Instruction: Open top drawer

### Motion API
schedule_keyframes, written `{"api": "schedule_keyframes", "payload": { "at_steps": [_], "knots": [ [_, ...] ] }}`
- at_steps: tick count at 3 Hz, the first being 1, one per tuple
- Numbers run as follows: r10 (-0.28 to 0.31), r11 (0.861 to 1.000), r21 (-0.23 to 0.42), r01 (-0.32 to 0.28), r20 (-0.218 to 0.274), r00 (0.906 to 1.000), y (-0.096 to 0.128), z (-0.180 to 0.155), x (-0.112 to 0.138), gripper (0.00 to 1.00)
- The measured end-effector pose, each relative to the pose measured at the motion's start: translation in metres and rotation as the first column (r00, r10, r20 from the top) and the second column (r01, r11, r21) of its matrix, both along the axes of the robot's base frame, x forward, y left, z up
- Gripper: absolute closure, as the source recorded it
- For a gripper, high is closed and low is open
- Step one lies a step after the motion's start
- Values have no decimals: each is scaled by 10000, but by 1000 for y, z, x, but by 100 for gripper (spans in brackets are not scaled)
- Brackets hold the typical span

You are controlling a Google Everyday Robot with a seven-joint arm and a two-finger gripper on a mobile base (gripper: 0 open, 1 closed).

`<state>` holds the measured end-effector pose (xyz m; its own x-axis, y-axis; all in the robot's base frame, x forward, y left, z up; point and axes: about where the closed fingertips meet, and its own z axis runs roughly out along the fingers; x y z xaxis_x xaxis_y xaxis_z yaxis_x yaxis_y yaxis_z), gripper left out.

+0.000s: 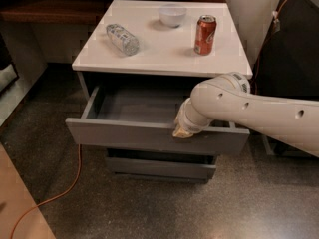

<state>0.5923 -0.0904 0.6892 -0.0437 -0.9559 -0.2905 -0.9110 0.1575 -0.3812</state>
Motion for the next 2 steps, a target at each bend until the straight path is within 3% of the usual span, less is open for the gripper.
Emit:
{"api": "schedule_keyframes", "payload": {
  "at_steps": [1,2],
  "knots": [
    [70,10000,16,-70,75,9999,1,3,-21,100],
    [101,9999,56,-101,55,9999,1,4,-24,100]
  ]
}}
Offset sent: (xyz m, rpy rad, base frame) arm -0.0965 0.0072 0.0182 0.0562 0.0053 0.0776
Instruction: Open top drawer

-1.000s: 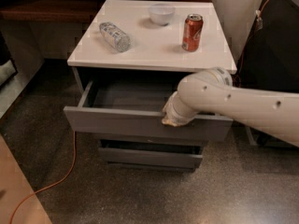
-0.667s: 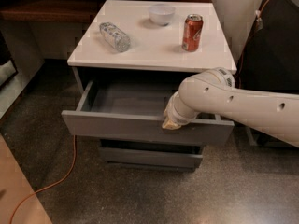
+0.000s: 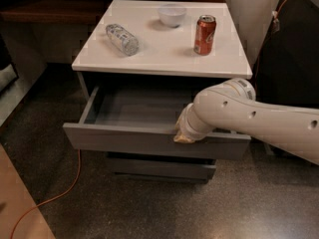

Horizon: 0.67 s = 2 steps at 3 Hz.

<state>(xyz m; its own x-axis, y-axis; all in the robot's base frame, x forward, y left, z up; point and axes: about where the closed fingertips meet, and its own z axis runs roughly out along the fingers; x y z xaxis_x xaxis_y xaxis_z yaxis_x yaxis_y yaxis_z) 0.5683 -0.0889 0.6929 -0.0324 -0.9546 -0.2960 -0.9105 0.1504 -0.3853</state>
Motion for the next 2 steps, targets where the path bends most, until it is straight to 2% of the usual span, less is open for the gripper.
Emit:
{"api": "schedule_keyframes", "payload": {
  "at_steps": [1,2],
  "knots": [
    [179,9996,232,-176,-120,9998,2,4,-19,100],
    [316,9973,674,-280,-526,9981,4,6,-33,100]
  ]
}}
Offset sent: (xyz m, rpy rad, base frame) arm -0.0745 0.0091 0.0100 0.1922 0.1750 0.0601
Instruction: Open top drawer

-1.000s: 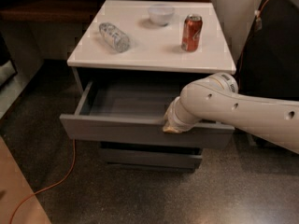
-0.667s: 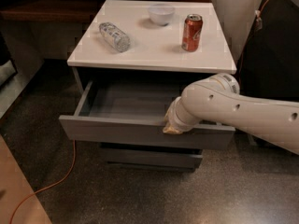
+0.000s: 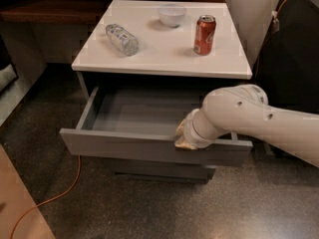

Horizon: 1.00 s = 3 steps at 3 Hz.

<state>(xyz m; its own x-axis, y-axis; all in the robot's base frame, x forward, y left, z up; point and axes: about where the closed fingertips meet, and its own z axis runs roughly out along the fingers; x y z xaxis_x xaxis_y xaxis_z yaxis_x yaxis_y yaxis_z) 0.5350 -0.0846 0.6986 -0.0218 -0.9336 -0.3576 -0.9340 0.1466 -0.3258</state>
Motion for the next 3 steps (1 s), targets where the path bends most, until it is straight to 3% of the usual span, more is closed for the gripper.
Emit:
{"api": "schedule_keyframes", "payload": {
  "at_steps": [1,3],
  "knots": [
    [303,9980,570,-260,-756,9967,6,-2,-23,100],
    [823,9919,1088,-653,-1596,9838,10,-8,-47,100]
  ]
}}
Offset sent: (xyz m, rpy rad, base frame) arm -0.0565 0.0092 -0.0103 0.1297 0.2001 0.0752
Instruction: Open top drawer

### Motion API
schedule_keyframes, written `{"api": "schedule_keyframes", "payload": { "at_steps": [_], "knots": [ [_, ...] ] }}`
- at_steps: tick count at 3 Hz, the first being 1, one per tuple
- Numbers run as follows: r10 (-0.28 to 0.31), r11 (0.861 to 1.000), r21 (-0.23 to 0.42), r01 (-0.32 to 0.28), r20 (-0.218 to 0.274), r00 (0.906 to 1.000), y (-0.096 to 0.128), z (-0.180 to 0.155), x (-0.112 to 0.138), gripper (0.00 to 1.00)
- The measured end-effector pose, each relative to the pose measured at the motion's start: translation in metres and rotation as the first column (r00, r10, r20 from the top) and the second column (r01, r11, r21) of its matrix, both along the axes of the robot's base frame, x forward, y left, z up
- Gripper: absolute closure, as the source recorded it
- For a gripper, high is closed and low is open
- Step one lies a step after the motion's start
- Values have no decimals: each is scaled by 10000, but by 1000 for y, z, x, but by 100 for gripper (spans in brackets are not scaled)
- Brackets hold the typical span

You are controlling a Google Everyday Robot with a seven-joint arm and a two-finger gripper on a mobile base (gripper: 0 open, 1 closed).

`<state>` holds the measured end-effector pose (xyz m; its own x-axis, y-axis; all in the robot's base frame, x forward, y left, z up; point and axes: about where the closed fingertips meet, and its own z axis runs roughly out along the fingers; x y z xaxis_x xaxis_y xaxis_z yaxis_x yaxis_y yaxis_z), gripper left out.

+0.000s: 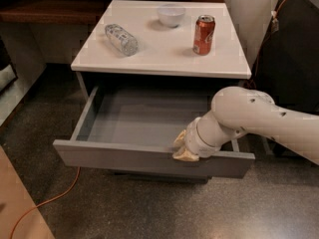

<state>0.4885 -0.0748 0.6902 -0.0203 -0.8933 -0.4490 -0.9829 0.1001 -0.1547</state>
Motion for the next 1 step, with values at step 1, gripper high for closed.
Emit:
{"api": "schedule_keyframes", "payload": {
  "at_steps": [1],
  "knots": [
    [1,10000,0,-1,1,10000,0,0,0,100]
  ]
}}
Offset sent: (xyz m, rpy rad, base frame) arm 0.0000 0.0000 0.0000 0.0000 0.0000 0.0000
